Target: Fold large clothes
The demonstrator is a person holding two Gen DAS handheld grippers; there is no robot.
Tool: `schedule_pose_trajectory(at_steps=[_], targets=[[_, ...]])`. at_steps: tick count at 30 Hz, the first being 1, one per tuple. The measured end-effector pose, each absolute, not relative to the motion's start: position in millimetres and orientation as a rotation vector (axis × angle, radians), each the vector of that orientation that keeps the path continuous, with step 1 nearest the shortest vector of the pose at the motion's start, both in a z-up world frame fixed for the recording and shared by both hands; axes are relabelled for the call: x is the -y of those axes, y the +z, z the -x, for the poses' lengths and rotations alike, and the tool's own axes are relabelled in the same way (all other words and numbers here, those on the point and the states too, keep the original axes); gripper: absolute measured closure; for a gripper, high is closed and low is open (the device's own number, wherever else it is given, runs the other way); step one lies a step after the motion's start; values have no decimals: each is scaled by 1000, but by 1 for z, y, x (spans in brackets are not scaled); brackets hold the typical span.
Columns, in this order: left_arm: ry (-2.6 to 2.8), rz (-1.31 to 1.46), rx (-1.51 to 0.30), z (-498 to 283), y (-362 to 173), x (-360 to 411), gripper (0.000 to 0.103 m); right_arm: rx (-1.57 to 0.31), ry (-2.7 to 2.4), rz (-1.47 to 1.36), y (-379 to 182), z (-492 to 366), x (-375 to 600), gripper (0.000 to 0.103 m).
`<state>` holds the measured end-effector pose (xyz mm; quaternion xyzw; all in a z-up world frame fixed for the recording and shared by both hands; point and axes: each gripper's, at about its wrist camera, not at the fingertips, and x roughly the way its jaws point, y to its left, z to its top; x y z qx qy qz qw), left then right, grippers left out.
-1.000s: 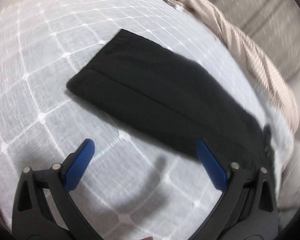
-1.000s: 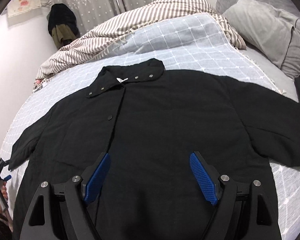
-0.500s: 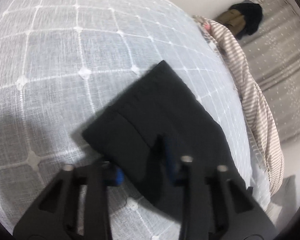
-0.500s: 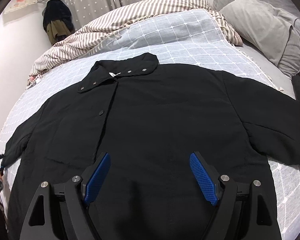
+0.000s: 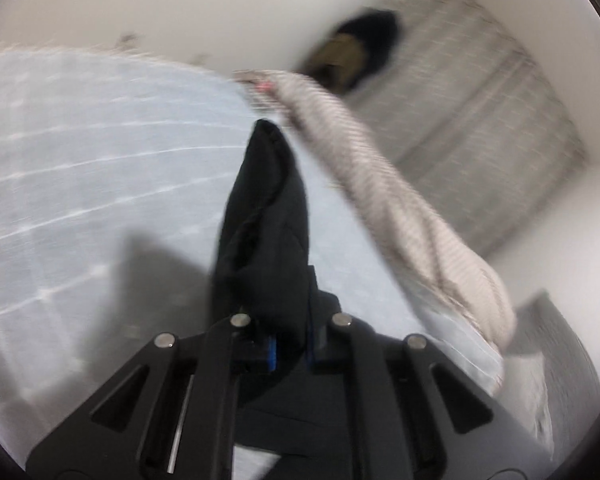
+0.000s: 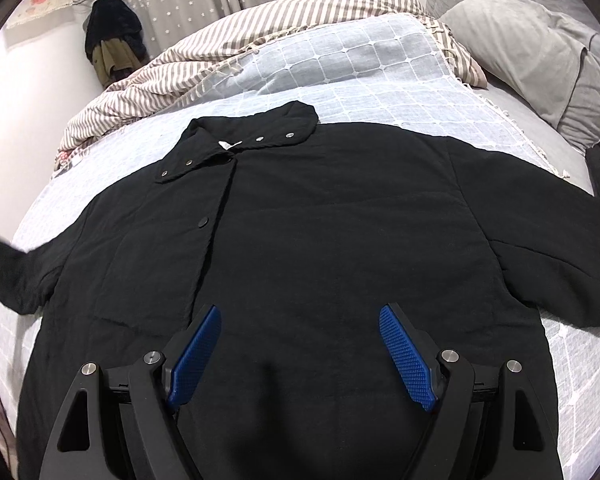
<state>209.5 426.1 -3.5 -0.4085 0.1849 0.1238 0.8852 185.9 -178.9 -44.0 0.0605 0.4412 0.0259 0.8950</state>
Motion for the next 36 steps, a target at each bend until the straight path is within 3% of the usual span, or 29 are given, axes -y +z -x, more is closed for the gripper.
schedule_pose_trajectory(at_steps=[11, 28, 31, 33, 35, 36], targets=[[-108, 684, -411, -266, 50, -273, 92, -910, 52, -130, -43, -186, 182, 20], [-462, 536, -687, -291, -40, -106, 91, -921, 67, -157, -47, -188, 189, 20], [-486, 405, -808, -293, -54, -90, 78, -926, 85, -182, -49, -190, 191, 20], [-509, 367, -838, -288, -54, -86, 52, -929, 108, -218, -51, -191, 192, 20], [-535, 343, -809, -277, -45, -91, 37, -930, 135, -261, -52, -192, 193, 20], [-542, 334, -790, -270, -39, -97, 36, -934, 155, -295, -54, -193, 193, 20]])
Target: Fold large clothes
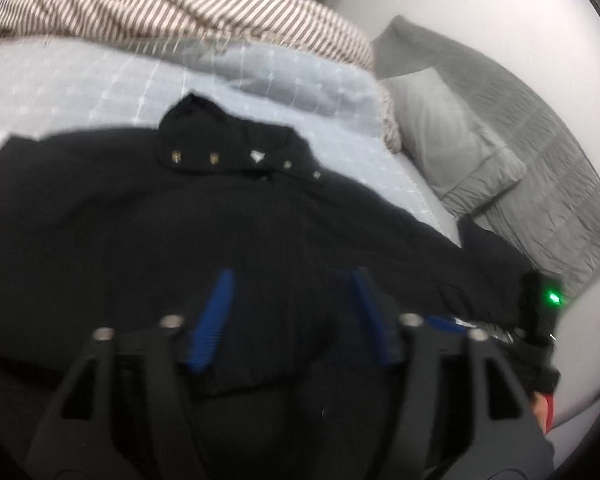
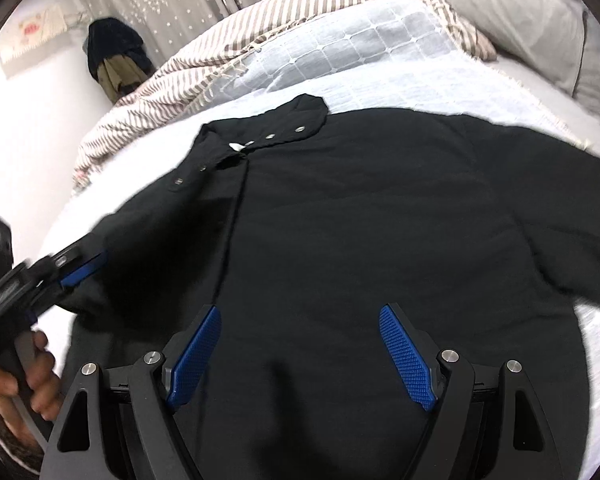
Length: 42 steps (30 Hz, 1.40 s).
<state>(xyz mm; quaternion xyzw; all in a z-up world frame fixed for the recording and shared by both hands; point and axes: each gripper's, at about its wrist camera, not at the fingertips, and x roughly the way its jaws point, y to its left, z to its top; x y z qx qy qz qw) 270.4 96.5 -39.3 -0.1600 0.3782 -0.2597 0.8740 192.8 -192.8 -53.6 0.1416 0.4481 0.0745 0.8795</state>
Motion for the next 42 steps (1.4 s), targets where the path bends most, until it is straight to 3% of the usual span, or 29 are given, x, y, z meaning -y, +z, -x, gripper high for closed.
schedule_pose_trajectory(at_steps=[5, 10, 12, 17, 20, 24, 30, 34, 38, 40, 42], targets=[[-437, 298, -741, -247, -24, -155, 36, -992, 277, -326, -63, -195, 174, 21], [-254, 348, -729, -244, -51, -218, 37, -1038, 518, -592, -69, -202, 152, 24], [-211, 392, -742, -249, -60, -236, 49, -1067, 583, -659, -73, -206, 140, 25], [-159, 475, -697, -249, -70, -267, 54, -1153, 508, -597, -95, -222, 111, 26], [-169, 491, -703, -250, -77, -274, 70, -1142, 460, -572, -105, -233, 102, 39], [-180, 501, -677, -249, -83, -278, 73, -1010, 364, -555, -89, -253, 103, 89], [-174, 399, -758, -261, -98, -259, 76, -781, 258, -288, -51, -235, 97, 91], [-138, 324, -830, -269, -114, -246, 78, -885, 171, -190, -81, -239, 96, 90], [-124, 273, -829, -268, -110, -239, 78, -897, 128, -204, -95, -238, 108, 76], [-131, 285, -827, -268, -109, -240, 74, -868, 112, -206, -88, -234, 111, 76], [-157, 320, -829, -267, -108, -241, 59, -812, 125, -199, -75, -232, 111, 66]])
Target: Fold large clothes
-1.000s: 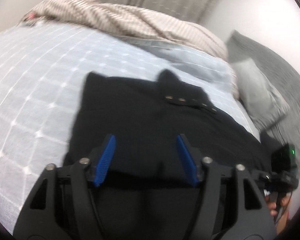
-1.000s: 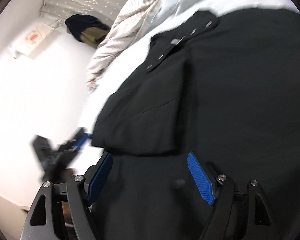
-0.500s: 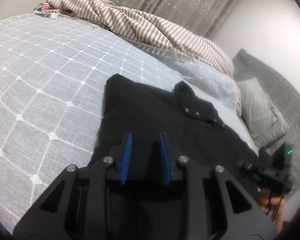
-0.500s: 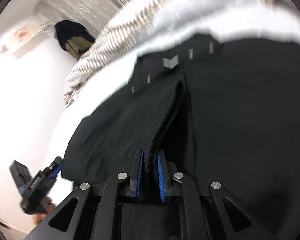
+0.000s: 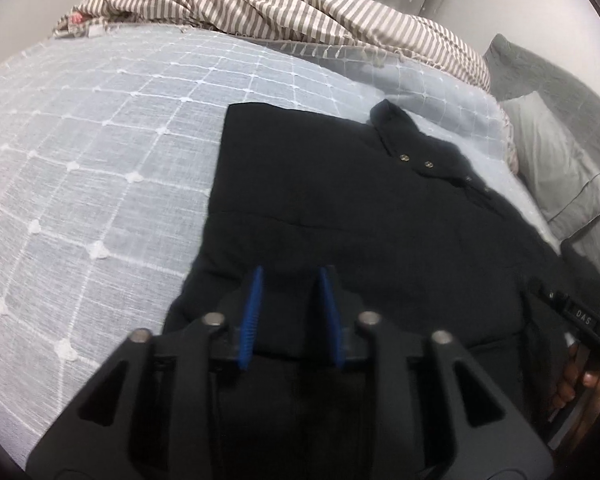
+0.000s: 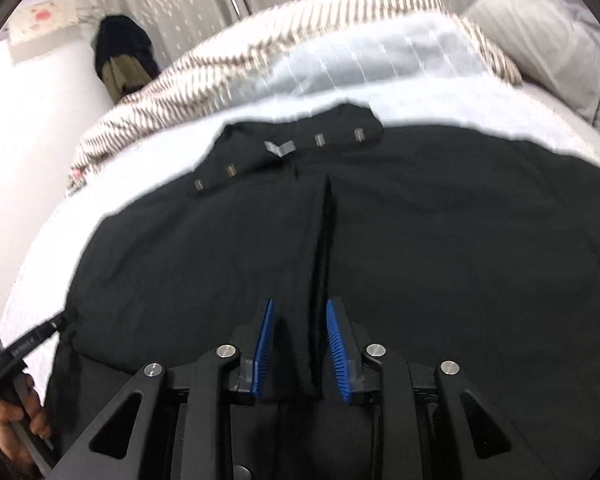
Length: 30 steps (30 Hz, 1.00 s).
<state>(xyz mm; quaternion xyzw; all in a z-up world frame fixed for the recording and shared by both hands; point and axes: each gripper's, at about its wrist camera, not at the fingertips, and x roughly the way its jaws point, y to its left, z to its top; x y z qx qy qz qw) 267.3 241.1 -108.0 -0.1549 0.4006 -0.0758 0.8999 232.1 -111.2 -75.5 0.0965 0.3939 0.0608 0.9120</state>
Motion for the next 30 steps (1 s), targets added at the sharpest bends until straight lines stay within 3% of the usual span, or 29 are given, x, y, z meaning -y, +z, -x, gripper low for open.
schedule_pose_trajectory(at_steps=[1, 2, 3, 8, 14, 21, 30], targets=[[-171, 335, -824, -267, -107, -241, 55, -791, 140, -196, -70, -231, 111, 55], [-184, 344, -819, -266, -106, -241, 48, -777, 158, -196, -66, -232, 108, 31], [-187, 340, -817, -265, -104, -239, 45, -763, 175, -196, -65, -232, 107, 27], [-158, 273, -825, -263, -93, -227, 30, -899, 33, 2, -99, -255, 98, 27], [-108, 262, -820, -256, -68, -218, 8, -900, 7, -171, -85, -238, 153, 25], [-100, 237, -848, -248, -55, -206, 3, -796, -213, -301, -26, -208, 261, 25], [-150, 222, -859, -244, -50, -188, 3, -810, -461, -312, 7, -155, 417, 25]])
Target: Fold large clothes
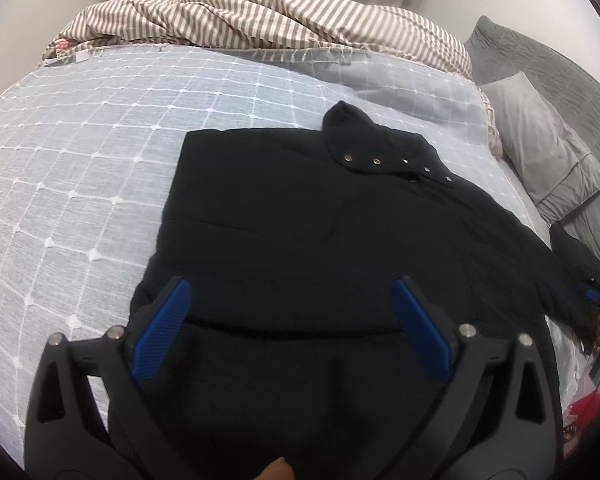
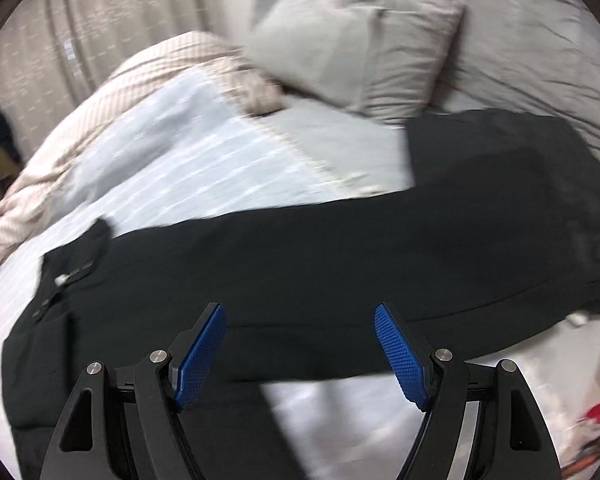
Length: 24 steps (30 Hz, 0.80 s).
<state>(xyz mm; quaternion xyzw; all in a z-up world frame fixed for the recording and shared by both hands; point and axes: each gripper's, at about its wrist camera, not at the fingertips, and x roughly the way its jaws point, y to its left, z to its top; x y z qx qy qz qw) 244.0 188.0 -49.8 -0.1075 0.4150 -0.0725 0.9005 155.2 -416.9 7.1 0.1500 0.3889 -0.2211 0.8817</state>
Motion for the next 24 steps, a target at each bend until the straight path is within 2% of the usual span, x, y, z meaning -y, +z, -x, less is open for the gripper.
schedule_pose_trajectory(at_steps=[10, 19, 20, 21, 22, 24], targets=[[-221, 243, -865, -240, -53, -167, 3, -808, -727, -343, 16, -111, 541, 25], [-276, 236, -909, -241, -66, -150, 3, -846, -801, -382, -22, -106, 577, 25], [-279, 232, -912, -241, -67, -150, 3, -831, -797, -386, -22, -105, 576, 29], [-282, 227, -917, -241, -68, -148, 3, -815, -779, -391, -22, -103, 574, 42], [-285, 221, -921, -241, -69, -146, 3, -807, -761, -398, -20, -102, 573, 50], [-289, 217, -928, -241, -71, -143, 3, -789, -713, -430, -15, -98, 572, 75]])
